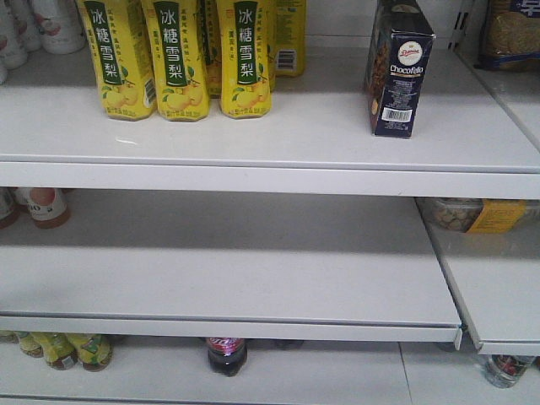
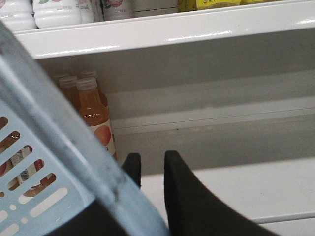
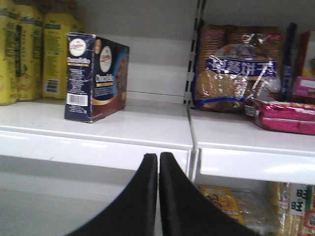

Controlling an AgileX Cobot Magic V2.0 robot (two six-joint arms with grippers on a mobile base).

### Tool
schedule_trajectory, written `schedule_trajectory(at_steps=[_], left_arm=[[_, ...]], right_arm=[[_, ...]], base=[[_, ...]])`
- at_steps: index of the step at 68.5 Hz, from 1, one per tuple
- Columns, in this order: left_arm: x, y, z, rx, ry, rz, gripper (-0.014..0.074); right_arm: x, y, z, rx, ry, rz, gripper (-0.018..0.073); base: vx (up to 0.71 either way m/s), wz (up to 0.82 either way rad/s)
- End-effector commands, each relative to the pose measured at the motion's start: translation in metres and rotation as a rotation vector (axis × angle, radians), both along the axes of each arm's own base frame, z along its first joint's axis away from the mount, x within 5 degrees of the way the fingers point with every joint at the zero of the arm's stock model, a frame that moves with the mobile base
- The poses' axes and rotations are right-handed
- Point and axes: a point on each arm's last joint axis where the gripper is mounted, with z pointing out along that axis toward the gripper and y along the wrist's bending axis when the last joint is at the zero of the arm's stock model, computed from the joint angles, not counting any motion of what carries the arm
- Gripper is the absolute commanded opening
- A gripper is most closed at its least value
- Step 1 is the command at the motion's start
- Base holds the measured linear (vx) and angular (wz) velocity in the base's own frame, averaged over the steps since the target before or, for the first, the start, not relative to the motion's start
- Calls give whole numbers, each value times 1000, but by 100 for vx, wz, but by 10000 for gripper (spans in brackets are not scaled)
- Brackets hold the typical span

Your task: Left arm holds basket, right arm returns cookies

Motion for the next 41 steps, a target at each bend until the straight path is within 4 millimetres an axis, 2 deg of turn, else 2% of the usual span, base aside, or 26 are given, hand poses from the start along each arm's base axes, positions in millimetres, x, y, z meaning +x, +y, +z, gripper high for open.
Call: schedule_trajectory(at_steps=[1, 29, 41], left_arm=[[-2, -1, 18, 23, -131, -11, -6], [-2, -1, 18, 23, -131, -11, -6], [-2, -1, 18, 23, -131, -11, -6]], right_arm=[[-7, -1, 5, 20, -106, -27, -6], [-6, -5, -57, 76, 23, -65, -6], [-5, -5, -69, 95, 92, -66, -6]], base=[[0, 0], [0, 0], [0, 0]])
